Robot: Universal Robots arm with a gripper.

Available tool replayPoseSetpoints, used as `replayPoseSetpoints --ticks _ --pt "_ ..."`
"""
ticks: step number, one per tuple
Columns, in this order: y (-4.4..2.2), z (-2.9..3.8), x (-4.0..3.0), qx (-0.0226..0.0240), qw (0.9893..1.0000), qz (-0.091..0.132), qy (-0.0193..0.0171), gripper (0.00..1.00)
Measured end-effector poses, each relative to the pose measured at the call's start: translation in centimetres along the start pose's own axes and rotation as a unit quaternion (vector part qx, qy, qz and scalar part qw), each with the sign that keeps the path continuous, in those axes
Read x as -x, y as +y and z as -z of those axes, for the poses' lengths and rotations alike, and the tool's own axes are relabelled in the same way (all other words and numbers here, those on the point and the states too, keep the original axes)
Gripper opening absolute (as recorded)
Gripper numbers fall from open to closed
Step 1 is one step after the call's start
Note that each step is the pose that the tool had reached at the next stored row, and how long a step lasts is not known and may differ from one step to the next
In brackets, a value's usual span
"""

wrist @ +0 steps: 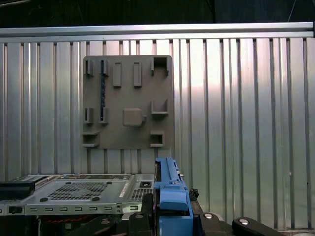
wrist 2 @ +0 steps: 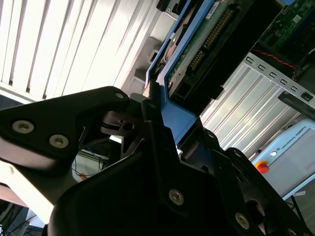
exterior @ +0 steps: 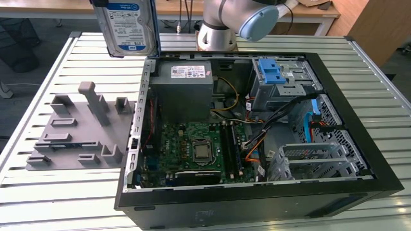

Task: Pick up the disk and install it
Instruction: 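Pick up the disk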

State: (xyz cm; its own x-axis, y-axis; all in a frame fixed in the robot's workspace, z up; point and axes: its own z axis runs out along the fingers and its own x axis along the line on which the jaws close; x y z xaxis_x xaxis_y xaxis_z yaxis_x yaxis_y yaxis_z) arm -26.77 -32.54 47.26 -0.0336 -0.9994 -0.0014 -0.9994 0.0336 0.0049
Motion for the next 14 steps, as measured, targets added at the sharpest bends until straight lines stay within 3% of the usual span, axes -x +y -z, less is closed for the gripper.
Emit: replayPoseSetpoints --ticks 14 --pt "-0.44 0.00 0.01 0.0000 1.0000 0.000 0.0000 0.36"
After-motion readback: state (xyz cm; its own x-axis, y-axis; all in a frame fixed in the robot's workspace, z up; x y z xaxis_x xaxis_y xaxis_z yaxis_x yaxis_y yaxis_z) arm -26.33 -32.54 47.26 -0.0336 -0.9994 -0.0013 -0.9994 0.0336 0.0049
